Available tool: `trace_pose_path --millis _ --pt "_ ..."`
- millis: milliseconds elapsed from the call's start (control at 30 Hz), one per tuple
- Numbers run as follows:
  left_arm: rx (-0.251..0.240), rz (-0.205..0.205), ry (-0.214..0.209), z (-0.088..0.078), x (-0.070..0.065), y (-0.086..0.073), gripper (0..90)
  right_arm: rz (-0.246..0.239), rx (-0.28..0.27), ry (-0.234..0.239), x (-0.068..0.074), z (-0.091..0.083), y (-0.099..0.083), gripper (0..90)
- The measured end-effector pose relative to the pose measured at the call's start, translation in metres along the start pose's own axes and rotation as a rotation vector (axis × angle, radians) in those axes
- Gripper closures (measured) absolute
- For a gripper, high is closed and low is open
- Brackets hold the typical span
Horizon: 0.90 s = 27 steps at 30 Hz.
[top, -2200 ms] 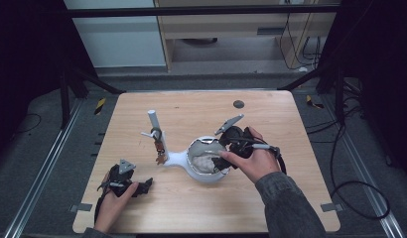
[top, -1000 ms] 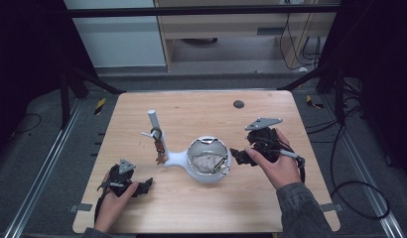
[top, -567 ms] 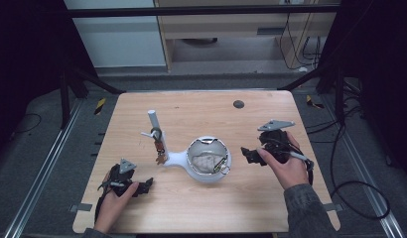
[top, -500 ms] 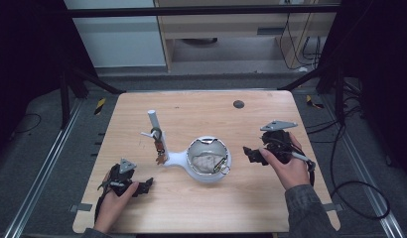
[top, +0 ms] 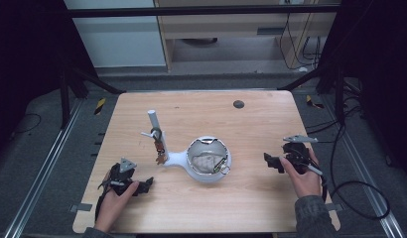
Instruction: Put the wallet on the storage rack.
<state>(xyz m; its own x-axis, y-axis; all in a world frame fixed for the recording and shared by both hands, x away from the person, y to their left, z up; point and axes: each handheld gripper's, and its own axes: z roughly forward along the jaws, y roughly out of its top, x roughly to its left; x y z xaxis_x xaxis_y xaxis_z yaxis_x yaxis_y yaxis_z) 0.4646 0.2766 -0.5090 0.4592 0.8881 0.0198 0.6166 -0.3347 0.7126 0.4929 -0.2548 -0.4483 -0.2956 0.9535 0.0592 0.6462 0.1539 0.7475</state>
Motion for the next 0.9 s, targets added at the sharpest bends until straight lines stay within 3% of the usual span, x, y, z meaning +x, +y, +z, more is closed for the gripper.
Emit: trace_pose_path --millis 300,400,533,600,900 --pt "0.000 -0.001 0.000 0.000 0.000 0.000 0.0 0.052 0.044 -0.045 -0.016 0.013 -0.016 4.6" --pt "0.002 0.001 0.000 0.000 0.000 0.000 0.0 0.047 0.062 -0.057 -0.017 0.019 -0.022 4.5" --pt "0.001 0.000 0.000 0.000 0.000 0.000 0.0 0.044 0.081 -0.089 -0.015 0.023 -0.024 5.3" --pt "0.000 0.000 0.000 0.000 0.000 0.000 0.0 0.035 0.090 -0.065 -0.013 0.027 -0.025 4.2" --pt "0.001 0.000 0.000 0.000 0.000 0.000 0.0 0.015 0.101 -0.077 -0.006 0.038 -0.029 4.6"
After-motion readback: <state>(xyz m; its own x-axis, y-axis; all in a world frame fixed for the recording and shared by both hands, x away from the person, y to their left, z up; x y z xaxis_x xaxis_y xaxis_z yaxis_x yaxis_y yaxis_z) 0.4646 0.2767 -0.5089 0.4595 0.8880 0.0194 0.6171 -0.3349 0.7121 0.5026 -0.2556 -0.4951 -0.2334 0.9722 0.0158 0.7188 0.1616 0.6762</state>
